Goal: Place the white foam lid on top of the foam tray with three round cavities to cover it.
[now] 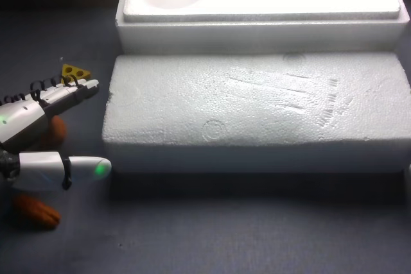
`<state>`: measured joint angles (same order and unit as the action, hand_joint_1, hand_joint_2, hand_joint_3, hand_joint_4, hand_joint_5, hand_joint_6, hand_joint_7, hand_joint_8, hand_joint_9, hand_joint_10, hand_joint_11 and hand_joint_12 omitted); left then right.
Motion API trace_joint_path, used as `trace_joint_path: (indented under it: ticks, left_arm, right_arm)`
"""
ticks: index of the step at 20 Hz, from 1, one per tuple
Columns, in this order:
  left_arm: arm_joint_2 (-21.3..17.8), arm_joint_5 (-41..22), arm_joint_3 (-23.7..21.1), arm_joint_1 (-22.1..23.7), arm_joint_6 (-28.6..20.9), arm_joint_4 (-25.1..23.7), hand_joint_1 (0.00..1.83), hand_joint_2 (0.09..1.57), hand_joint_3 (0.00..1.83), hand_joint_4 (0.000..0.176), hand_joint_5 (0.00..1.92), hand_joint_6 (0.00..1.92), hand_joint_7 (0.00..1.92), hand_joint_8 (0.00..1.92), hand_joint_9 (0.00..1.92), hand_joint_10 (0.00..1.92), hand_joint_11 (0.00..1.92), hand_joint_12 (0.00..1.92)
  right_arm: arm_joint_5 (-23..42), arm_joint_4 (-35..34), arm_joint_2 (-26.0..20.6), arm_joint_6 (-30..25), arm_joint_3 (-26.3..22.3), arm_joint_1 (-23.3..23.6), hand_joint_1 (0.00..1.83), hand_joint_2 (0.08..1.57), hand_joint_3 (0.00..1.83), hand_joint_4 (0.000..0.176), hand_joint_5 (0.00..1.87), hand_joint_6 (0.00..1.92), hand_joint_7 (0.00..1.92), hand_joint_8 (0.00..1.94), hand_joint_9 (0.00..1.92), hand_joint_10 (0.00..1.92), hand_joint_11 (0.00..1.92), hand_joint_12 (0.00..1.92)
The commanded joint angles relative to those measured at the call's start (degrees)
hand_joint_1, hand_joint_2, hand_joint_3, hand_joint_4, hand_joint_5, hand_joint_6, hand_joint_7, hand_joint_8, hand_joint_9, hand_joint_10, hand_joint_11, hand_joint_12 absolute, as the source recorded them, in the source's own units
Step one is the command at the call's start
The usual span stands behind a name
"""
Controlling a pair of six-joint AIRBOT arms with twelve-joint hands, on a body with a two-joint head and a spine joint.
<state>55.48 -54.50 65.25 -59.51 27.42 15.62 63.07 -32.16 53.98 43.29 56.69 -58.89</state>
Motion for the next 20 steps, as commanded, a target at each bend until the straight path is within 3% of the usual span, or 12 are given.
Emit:
trace_joint_path:
  ticks: [1,4,8,9,11,12,15,17,19,20]
  left_arm:
    - [0.0,-6.2,0.5,0.6,-0.1,0.4,0.46,0.96,0.00,0.000,0.07,0.01,0.00,0.00,0.00,0.00,0.00,0.00]
    - [0.4,-6.2,0.6,0.8,-0.1,0.5,0.45,0.97,0.00,0.000,0.07,0.01,0.00,0.00,0.00,0.00,0.00,0.00]
    - [1.4,-5.9,0.9,1.6,-0.3,0.0,0.47,0.97,0.00,0.000,0.09,0.02,0.00,0.00,0.00,0.00,0.00,0.00]
    - [1.6,-5.7,1.0,1.9,-0.3,-0.3,0.47,0.97,0.00,0.000,0.09,0.01,0.00,0.00,0.00,0.00,0.00,0.00]
    - [2.0,-4.9,1.3,2.5,-0.3,-1.0,0.45,0.97,0.00,0.000,0.09,0.01,0.00,0.00,0.00,0.00,0.00,0.00]
    - [2.1,-4.5,1.4,2.8,-0.3,-1.3,0.43,0.98,0.01,0.000,0.10,0.01,0.00,0.00,0.00,0.00,0.00,0.00]
    - [2.7,-3.3,1.7,3.2,-0.3,-2.2,0.45,0.98,0.00,0.000,0.12,0.02,0.00,0.00,0.00,0.00,0.00,0.00]
    - [3.0,-3.0,1.8,3.3,-0.3,-2.4,0.47,0.99,0.01,0.000,0.12,0.02,0.00,0.00,0.00,0.00,0.00,0.00]
    - [3.2,-3.1,1.7,3.3,-0.5,-2.5,0.52,1.02,0.02,0.000,0.15,0.02,0.00,0.00,0.00,0.00,0.00,0.00]
    - [3.2,-3.3,1.7,3.3,-0.7,-2.6,0.55,1.03,0.02,0.000,0.16,0.02,0.00,0.00,0.00,0.00,0.00,0.00]
  right_arm:
    - [6.8,0.2,-0.2,-0.6,0.5,0.5,0.49,1.14,0.00,0.000,0.00,0.00,0.00,0.00,0.00,0.00,0.00,1.04]
    - [6.8,0.1,0.5,-0.9,1.1,1.0,0.47,1.11,0.00,0.000,0.00,0.00,0.00,0.00,0.00,0.00,0.00,1.02]
    - [6.5,0.0,1.3,-1.3,1.8,1.5,0.53,1.10,0.00,0.000,0.00,0.00,0.00,0.00,0.00,0.00,0.00,0.60]
    - [6.5,0.0,1.3,-1.4,1.9,1.6,0.50,1.10,0.00,0.000,0.00,0.00,0.00,0.00,0.00,0.00,0.00,0.57]
    - [6.4,0.0,1.4,-1.4,1.9,1.7,0.48,1.12,0.00,0.000,0.00,0.00,0.00,0.00,0.00,0.00,0.00,0.93]
    - [6.4,0.0,1.5,-1.4,2.0,1.7,0.52,1.10,0.00,0.000,0.00,0.00,0.00,0.00,0.00,0.00,0.00,0.80]
    - [6.4,0.0,1.5,-1.5,2.0,1.8,0.56,1.12,0.00,0.000,0.00,0.00,0.00,0.00,0.00,0.00,0.00,0.75]
    - [6.4,0.0,1.6,-1.6,2.0,1.8,0.54,1.13,0.00,0.000,0.00,0.00,0.00,0.00,0.00,0.00,0.00,0.83]
    - [6.5,0.0,1.6,-1.7,2.0,1.8,0.53,1.14,0.00,0.000,0.00,0.00,0.00,0.00,0.02,0.01,0.00,1.09]
    - [6.5,0.1,1.6,-1.8,2.0,1.8,0.53,1.15,0.00,0.000,0.00,0.00,0.00,0.00,0.02,0.01,0.00,1.12]
